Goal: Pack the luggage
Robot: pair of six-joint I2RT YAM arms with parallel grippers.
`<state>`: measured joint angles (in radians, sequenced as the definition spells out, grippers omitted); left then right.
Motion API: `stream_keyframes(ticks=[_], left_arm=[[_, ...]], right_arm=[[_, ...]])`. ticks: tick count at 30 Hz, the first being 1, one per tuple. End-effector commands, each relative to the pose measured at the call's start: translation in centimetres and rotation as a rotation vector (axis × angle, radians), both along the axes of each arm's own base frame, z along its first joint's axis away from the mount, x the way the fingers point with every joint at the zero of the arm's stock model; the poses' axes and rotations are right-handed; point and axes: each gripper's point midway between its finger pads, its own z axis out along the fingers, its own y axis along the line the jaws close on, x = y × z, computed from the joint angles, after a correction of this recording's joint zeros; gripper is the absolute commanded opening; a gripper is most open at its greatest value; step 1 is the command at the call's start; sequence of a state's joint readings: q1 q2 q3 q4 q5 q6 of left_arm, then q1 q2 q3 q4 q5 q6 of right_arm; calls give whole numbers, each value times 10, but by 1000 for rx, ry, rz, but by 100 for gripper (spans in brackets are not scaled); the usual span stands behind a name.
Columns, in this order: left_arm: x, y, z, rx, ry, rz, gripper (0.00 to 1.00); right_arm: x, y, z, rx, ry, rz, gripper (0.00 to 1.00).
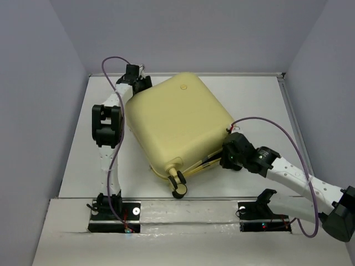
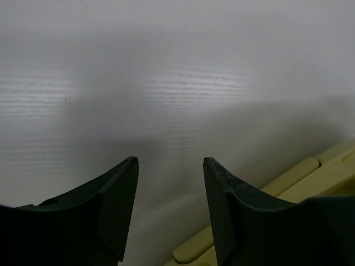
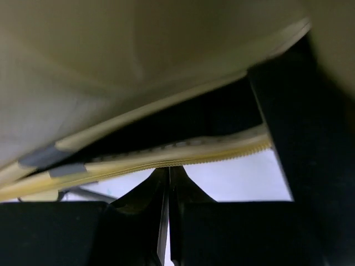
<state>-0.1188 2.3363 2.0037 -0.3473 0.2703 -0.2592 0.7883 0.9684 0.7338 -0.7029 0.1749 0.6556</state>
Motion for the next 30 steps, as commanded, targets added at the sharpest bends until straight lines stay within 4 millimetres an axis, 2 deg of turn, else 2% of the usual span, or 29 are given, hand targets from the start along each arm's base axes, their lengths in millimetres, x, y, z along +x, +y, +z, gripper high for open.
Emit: stream_keyframes(ticks=[1,2,3,4,5,6,8,9,10,11,12,13,14,15,16,17,18,19,20,21,22,23,24,25,26,27,28,29,30], left_arm=[[-17,0,49,-30,-98,-2,60],[-22,1,49,-34,-90,8,60],[-33,2,35,-33,-54,14,60],[-39,3,46,-40,-71,20,59],[-44,4,47,-43,-74,25,59],[-59,6,45,-43,-52,34,59],[-75,10,43,-28,-35,42,59],[-93,13,27,-19,15,47,59],[-103,14,27,-17,22,44,59],[-113,16,42,-16,-2,46,58],[-156,20,46,-2,7,39,58],[-156,22,45,7,4,38,58],[-179,25,29,23,58,37,58],[-190,25,46,15,11,29,58],[-201,26,46,17,9,20,58],[-219,28,31,23,47,22,58],[-227,26,45,7,4,18,58],[-236,26,43,-1,7,19,58],[-251,25,33,-8,35,13,58],[-259,23,43,-24,2,9,58],[-266,19,43,-41,-2,10,58],[-279,18,34,-52,17,9,59],[-286,16,45,-72,-20,6,59],[-291,12,48,-88,-35,1,59],[-296,9,51,-114,-42,11,59],[-305,9,55,-127,-70,16,59],[-309,8,58,-140,-82,22,59],[-311,6,62,-155,-100,23,59],[-316,2,69,-186,-119,32,59]], right_arm=[[60,6,20,12,-192,-110,9],[69,7,21,9,-211,-116,8],[84,7,26,17,-255,-130,8],[93,8,28,20,-268,-131,7],[103,12,26,22,-274,-123,7],[118,17,35,59,-324,-115,7],[136,25,46,112,-356,-88,7],[147,38,50,163,-373,-32,7],[155,41,52,179,-377,-20,7],[168,39,55,192,-381,-22,7],[195,73,68,258,-377,109,7],[196,73,69,259,-377,110,7],[205,91,93,305,-411,178,7],[211,101,97,324,-409,210,7],[219,111,84,330,-374,232,7],[226,126,108,384,-400,277,7],[235,129,113,402,-399,283,7],[242,139,101,417,-361,298,9],[248,142,103,441,-341,299,10],[256,155,131,486,-374,342,12],[270,157,116,474,-335,331,17],[273,158,112,454,-304,335,22],[279,162,115,453,-302,343,27],[289,167,141,465,-348,356,41],[295,164,126,440,-299,339,49],[304,157,130,414,-315,312,55],[309,156,146,410,-344,308,62],[312,146,147,394,-335,288,74],[319,132,156,373,-359,257,79]])
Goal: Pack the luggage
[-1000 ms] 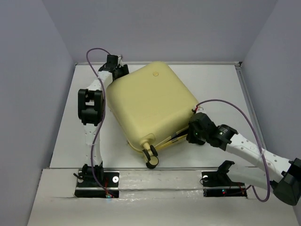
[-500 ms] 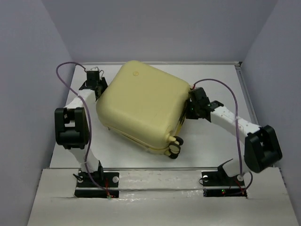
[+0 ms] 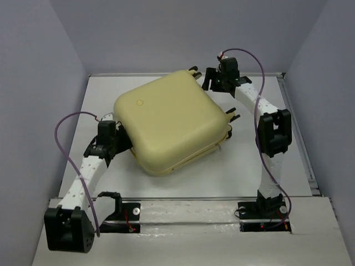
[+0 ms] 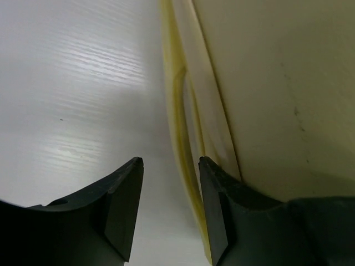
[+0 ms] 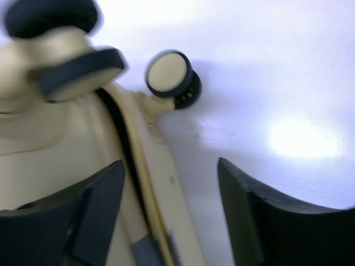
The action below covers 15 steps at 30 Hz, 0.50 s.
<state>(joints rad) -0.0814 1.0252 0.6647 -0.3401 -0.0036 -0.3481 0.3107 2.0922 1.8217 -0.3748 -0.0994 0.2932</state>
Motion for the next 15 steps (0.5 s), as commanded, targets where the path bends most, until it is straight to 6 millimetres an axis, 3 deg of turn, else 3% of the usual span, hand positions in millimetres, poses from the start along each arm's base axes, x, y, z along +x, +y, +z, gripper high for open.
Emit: stream_keyframes(ticks=[1,4,5,6,7,8,9,10,11,12,13,14,15], left_arm=[[-7,-91,53,-322,-180,-262,59],[-6,-93,66,-332,-222,-248,61],[-4,-92,71,-328,-240,-239,61],[-1,-90,78,-326,-264,-220,62],[0,-90,82,-330,-279,-216,62],[2,-91,88,-339,-305,-217,62],[2,-92,90,-349,-312,-215,62],[3,-96,92,-370,-322,-216,62],[2,-99,92,-386,-324,-228,62],[0,-102,87,-395,-311,-235,62],[1,-106,88,-405,-319,-241,62],[2,-107,88,-408,-323,-239,62],[5,-108,93,-417,-338,-241,62]], right_arm=[[-43,88,121,235,-123,290,87],[-43,56,155,228,-185,251,93],[-47,48,157,219,-185,247,94],[-58,38,182,223,-233,246,91],[-68,33,191,216,-252,249,91],[-81,30,179,205,-228,261,81],[-95,29,182,220,-228,276,74],[-122,25,216,256,-308,301,55],[-142,28,221,294,-317,325,43],[-166,31,178,311,-230,351,33],[-199,25,217,360,-371,379,19],[-224,32,214,417,-362,408,12],[-248,35,165,428,-277,429,8]])
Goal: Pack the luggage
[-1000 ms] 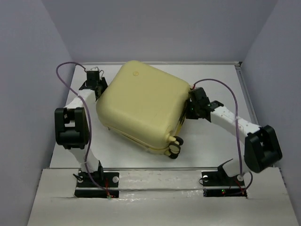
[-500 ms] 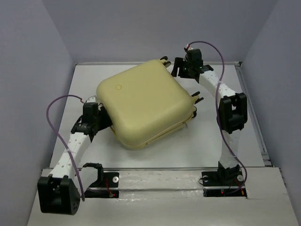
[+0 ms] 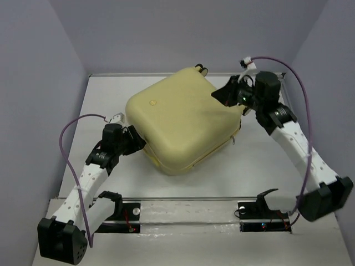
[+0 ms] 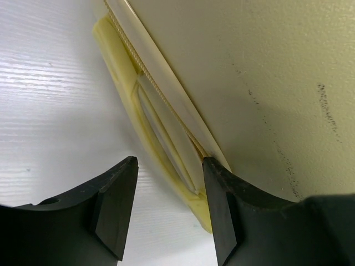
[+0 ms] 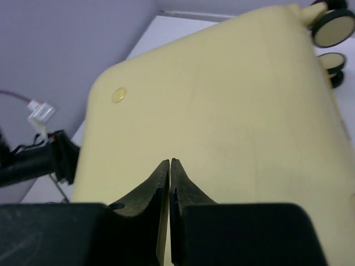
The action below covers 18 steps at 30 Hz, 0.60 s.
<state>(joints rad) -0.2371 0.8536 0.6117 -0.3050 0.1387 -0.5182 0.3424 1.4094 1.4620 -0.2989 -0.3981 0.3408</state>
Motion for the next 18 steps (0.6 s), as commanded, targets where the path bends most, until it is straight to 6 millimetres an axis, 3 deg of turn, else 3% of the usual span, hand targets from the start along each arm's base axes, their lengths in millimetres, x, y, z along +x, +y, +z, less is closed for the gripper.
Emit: stream_keyframes(ticks=[1,2,3,4,6,7,10,11,12,13,14,15,17,18], left_arm=[[26,-38,64,-192,-227,-81,63],[30,-39,75,-200,-258,-81,63],[33,-37,80,-195,-274,-67,63],[35,-37,84,-194,-289,-63,63],[38,-36,93,-169,-315,-70,63],[40,-29,92,-148,-314,-39,63],[33,-21,92,-147,-341,2,62],[31,-19,90,-154,-340,14,61],[26,-16,86,-164,-343,31,61],[24,-14,84,-162,-345,43,61],[22,-10,81,-155,-340,60,60],[19,-4,81,-145,-353,89,58],[12,1,77,-143,-349,104,52],[7,0,73,-153,-347,98,45]], right_arm=[[-108,21,-37,134,10,202,8],[-139,18,-19,192,-59,225,7],[-164,30,-31,199,-48,277,7],[-179,33,-64,187,-9,305,7],[-198,31,-80,189,4,291,7],[-213,37,-111,170,46,329,7],[-229,41,-140,161,91,334,8],[-232,41,-158,140,121,329,10],[-228,40,-165,124,121,287,13],[-229,41,-170,116,122,280,20],[-232,44,-172,112,114,288,37],[-223,40,-181,87,108,237,44],[-221,43,-190,60,122,231,51],[-218,43,-195,45,115,225,52]])
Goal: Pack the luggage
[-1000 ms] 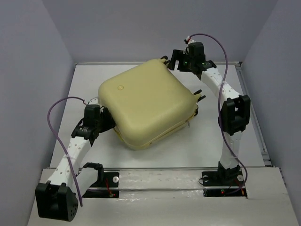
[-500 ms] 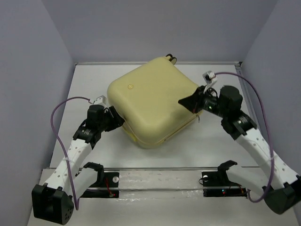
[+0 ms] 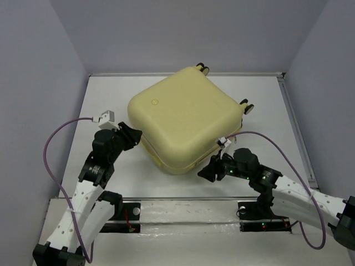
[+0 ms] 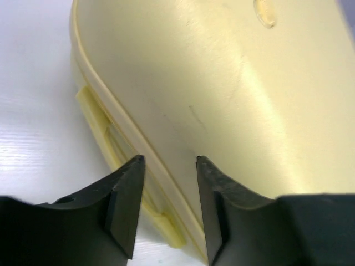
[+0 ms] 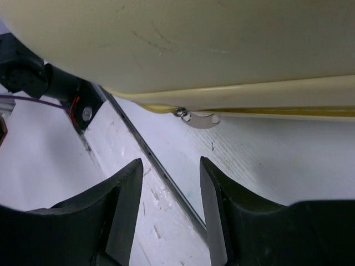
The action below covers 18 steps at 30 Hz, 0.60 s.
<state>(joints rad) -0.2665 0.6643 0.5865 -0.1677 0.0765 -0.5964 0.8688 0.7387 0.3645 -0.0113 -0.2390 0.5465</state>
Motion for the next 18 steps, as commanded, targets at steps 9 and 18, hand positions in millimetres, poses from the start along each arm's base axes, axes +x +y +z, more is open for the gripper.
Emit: stream_keyframes(ticks=[9,18], left_arm=[[-29,-34,-52,-143,64,-115,29],[-32,-66,-75,-141,110,-207,46]], right_arm=[[44,29,10,51,-203,-90,53],[51,38,2,47,-224,-147,42]])
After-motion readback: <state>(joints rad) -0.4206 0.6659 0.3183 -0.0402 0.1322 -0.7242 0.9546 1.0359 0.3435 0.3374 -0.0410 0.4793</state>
